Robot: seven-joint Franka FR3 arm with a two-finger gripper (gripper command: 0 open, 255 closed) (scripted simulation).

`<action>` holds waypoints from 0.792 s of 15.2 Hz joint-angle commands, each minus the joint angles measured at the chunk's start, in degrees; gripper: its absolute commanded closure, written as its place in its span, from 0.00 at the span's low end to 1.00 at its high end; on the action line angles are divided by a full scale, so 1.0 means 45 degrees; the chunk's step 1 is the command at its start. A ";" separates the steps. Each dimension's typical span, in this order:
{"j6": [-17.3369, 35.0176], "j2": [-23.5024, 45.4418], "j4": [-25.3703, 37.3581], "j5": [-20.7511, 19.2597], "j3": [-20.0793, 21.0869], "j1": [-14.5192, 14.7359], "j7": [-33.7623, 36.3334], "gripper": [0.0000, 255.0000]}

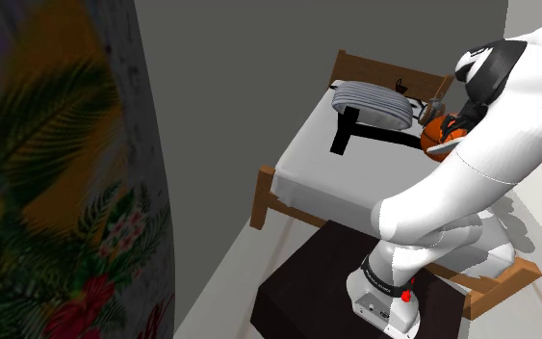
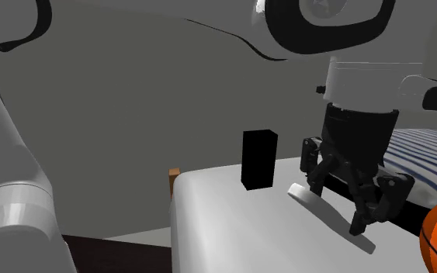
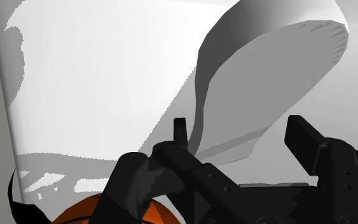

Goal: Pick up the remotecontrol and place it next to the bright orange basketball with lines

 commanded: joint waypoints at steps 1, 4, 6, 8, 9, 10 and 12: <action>0.0363 -0.0029 -0.0376 -0.0023 -0.0001 -0.0006 0.0021 1.00; 0.0873 0.0057 -0.0819 0.0022 -0.0040 -0.0019 -0.0019 1.00; 0.1212 0.0132 -0.1100 0.0064 -0.0069 -0.0027 -0.0056 1.00; 0.1552 0.0221 -0.1370 0.0117 -0.0100 -0.0035 -0.0100 1.00; 0.1721 0.0271 -0.1501 0.0148 -0.0116 -0.0039 -0.0126 1.00; 0.1891 0.0325 -0.1628 0.0181 -0.0131 -0.0042 -0.0153 1.00; 0.2230 0.0443 -0.1876 0.0258 -0.0164 -0.0049 -0.0214 1.00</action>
